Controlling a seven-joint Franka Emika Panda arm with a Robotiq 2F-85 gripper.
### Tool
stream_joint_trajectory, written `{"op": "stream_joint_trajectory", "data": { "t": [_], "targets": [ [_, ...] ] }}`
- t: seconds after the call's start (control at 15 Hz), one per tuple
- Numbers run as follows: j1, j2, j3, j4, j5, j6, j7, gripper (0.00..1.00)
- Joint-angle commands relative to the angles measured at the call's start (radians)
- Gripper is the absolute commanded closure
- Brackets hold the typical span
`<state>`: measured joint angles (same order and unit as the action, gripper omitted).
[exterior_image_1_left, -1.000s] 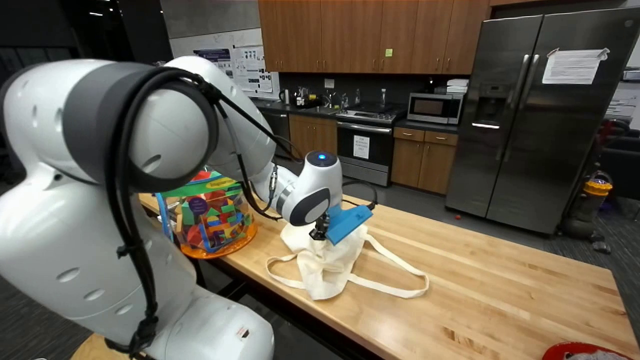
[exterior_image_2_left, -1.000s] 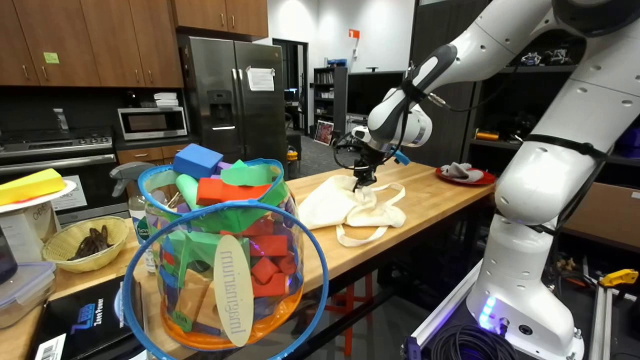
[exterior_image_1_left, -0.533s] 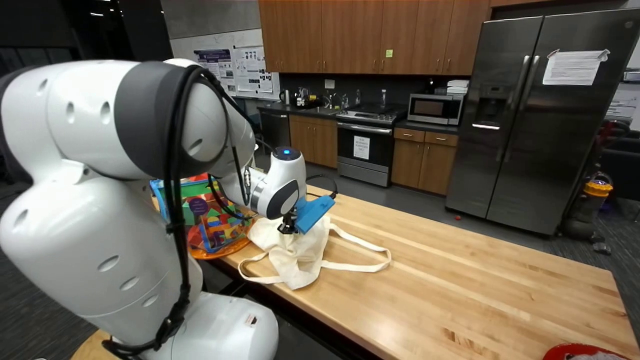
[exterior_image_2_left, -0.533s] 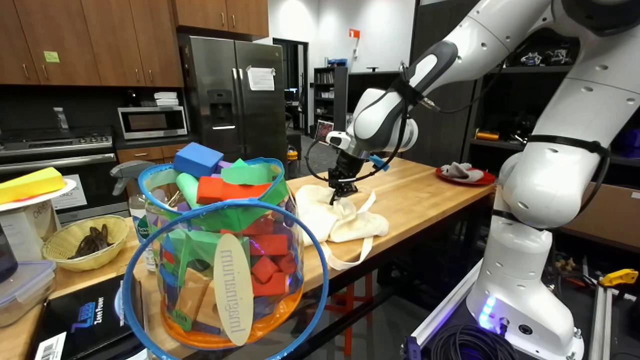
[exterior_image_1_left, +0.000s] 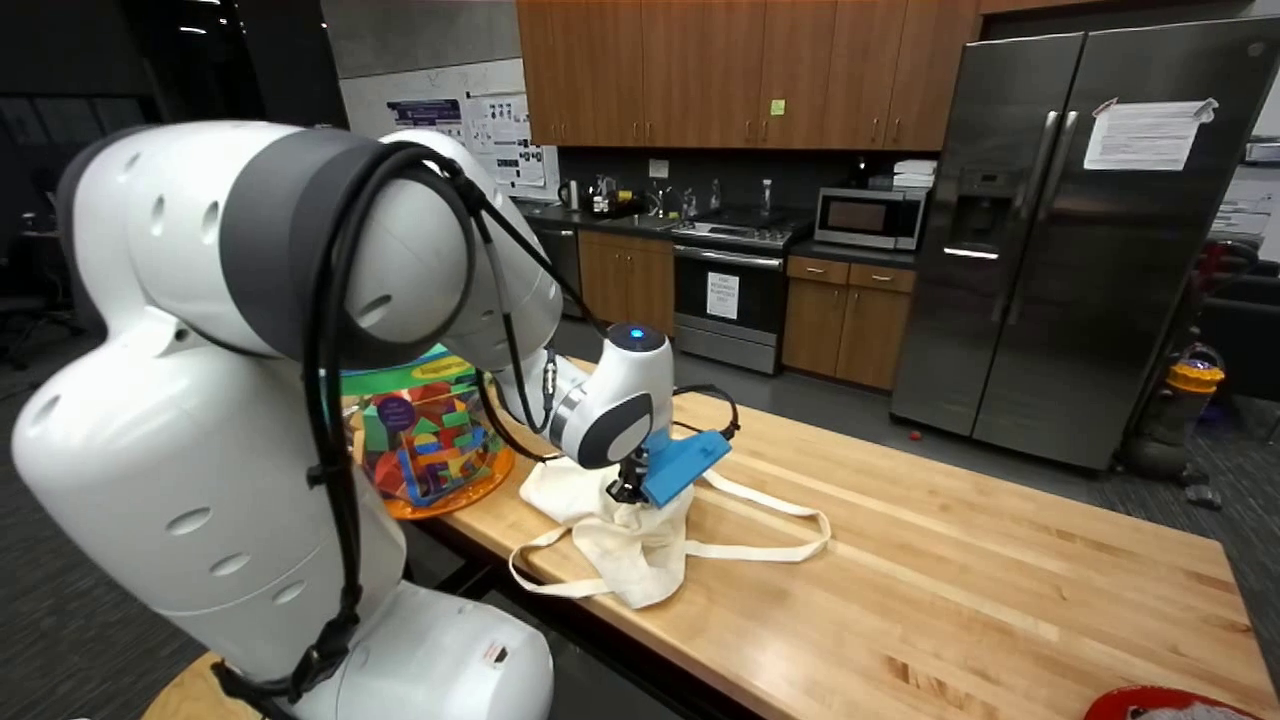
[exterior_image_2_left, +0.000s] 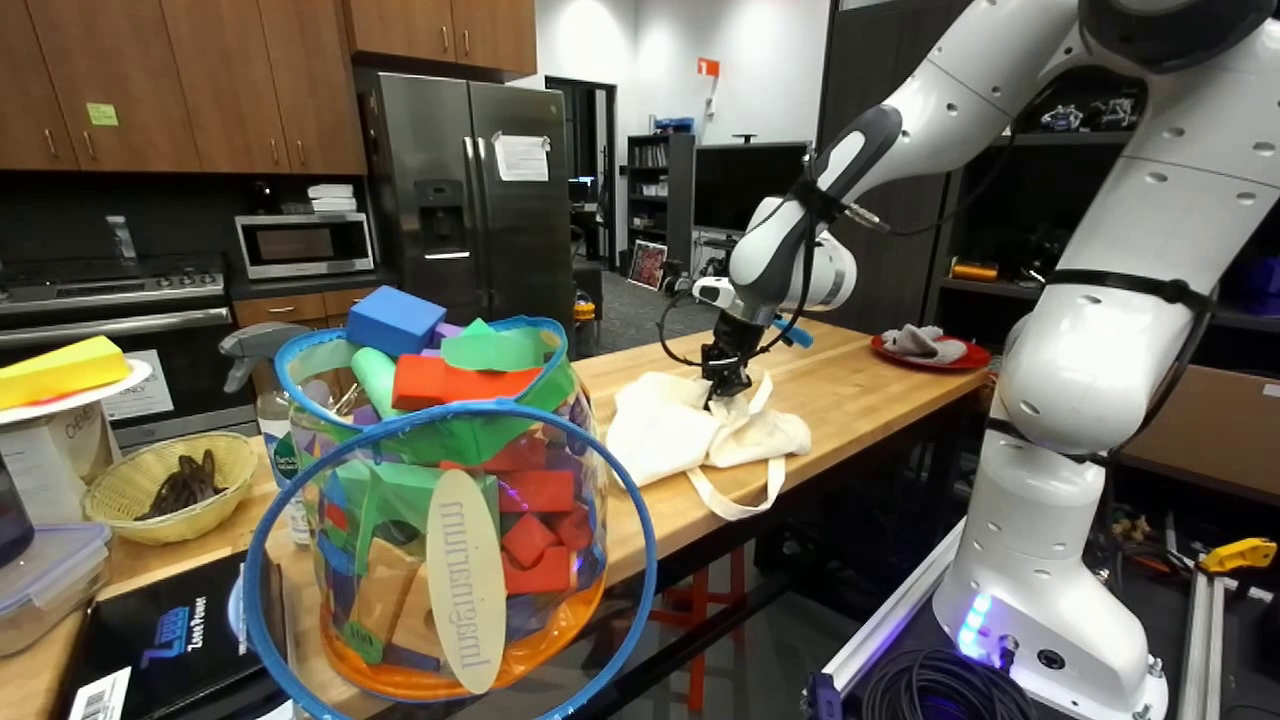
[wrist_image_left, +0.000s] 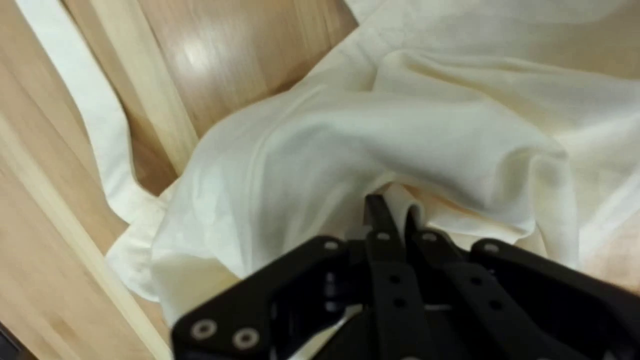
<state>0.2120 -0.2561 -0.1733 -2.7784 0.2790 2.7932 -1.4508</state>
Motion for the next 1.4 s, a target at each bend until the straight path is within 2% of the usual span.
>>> {"op": "stream_joint_trajectory", "data": {
  "t": [0.0, 0.4, 0.8, 1.0, 1.13, 1.33],
  "targets": [
    [-0.037, 0.028, -0.069, 0.0, 0.027, 0.008, -0.061, 0.99],
    [-0.08, 0.065, -0.157, 0.0, 0.181, 0.002, -0.162, 0.99],
    [-0.112, 0.114, -0.196, 0.001, 0.383, 0.0, -0.302, 0.99],
    [-0.156, 0.114, -0.216, 0.003, 0.456, 0.006, -0.368, 0.99],
    [-0.202, 0.101, -0.241, 0.004, 0.469, 0.009, -0.398, 0.99],
    [-0.281, 0.062, -0.279, 0.0, 0.419, 0.014, -0.395, 0.99]
  ]
}}
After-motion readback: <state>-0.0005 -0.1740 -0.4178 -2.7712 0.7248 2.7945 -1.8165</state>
